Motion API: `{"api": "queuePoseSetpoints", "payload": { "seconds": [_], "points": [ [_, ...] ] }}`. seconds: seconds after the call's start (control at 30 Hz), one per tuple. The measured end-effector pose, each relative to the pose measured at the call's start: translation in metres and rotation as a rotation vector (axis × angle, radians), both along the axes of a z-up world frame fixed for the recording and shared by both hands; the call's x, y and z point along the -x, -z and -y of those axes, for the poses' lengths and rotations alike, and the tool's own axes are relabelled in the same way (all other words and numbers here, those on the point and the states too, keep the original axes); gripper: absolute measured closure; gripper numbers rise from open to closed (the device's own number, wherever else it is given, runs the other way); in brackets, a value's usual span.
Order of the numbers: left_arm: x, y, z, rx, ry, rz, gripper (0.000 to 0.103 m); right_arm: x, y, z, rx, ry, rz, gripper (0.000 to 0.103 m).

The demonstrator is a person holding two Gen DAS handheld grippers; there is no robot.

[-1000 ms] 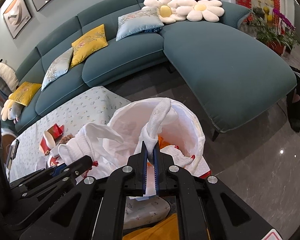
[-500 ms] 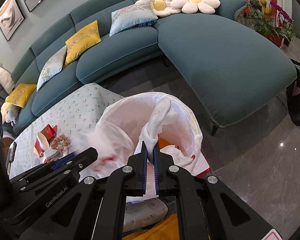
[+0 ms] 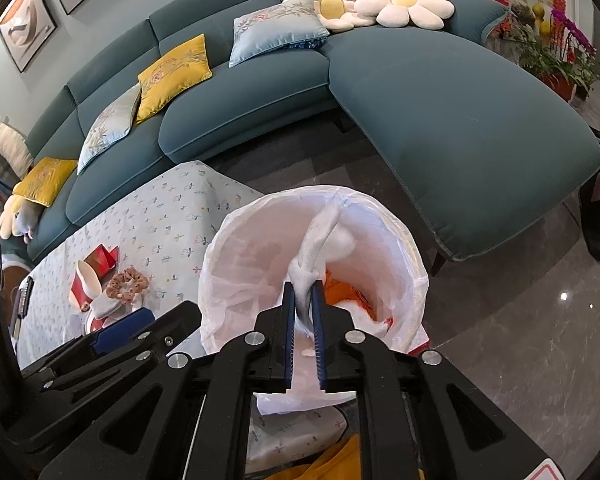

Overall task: Collect trash
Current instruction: 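Carry the white glove with the left tool into the bin and release, then move the left tool to the blue cloth and grasp it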

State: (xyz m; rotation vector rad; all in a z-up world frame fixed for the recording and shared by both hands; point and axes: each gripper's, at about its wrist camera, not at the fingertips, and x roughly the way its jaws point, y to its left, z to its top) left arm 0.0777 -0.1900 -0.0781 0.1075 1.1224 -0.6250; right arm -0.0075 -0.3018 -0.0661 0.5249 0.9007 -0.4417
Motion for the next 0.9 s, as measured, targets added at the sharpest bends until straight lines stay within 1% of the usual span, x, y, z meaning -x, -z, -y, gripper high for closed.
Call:
{"api": "queuePoseSetpoints", "payload": {
  "seconds": [0.07, 0.13, 0.3, 0.43, 0.6, 0.7, 0.87, 0.9],
  "points": [
    [-0.001, 0.000, -0.002, -0.001, -0.006, 0.001, 0.050, -0.002, -0.001, -0.001, -0.001, -0.002, -0.001, 0.088],
    [-0.002, -0.001, -0.005, -0.001, -0.014, -0.002, 0.050, -0.003, -0.002, -0.003, 0.006, 0.000, 0.000, 0.079],
    [-0.004, -0.005, -0.015, 0.003, -0.041, 0.002, 0.046, -0.005, -0.006, -0.012, 0.014, -0.007, 0.000, 0.076],
    [-0.006, -0.008, -0.025, 0.012, -0.057, 0.003, 0.046, -0.008, -0.010, -0.021, 0.026, -0.017, 0.001, 0.071],
    [-0.008, -0.014, -0.041, 0.023, -0.085, 0.006, 0.045, -0.011, -0.019, -0.034, 0.045, -0.035, 0.005, 0.069],
    [-0.010, -0.017, -0.055, 0.030, -0.115, 0.008, 0.043, -0.013, -0.026, -0.044, 0.062, -0.049, 0.008, 0.065],
    [-0.014, -0.020, -0.083, 0.036, -0.168, 0.014, 0.042, -0.017, -0.034, -0.061, 0.082, -0.079, 0.010, 0.062],
    [-0.015, -0.021, -0.090, 0.037, -0.182, 0.014, 0.041, -0.019, -0.037, -0.067, 0.090, -0.087, 0.011, 0.059]
  ]
}}
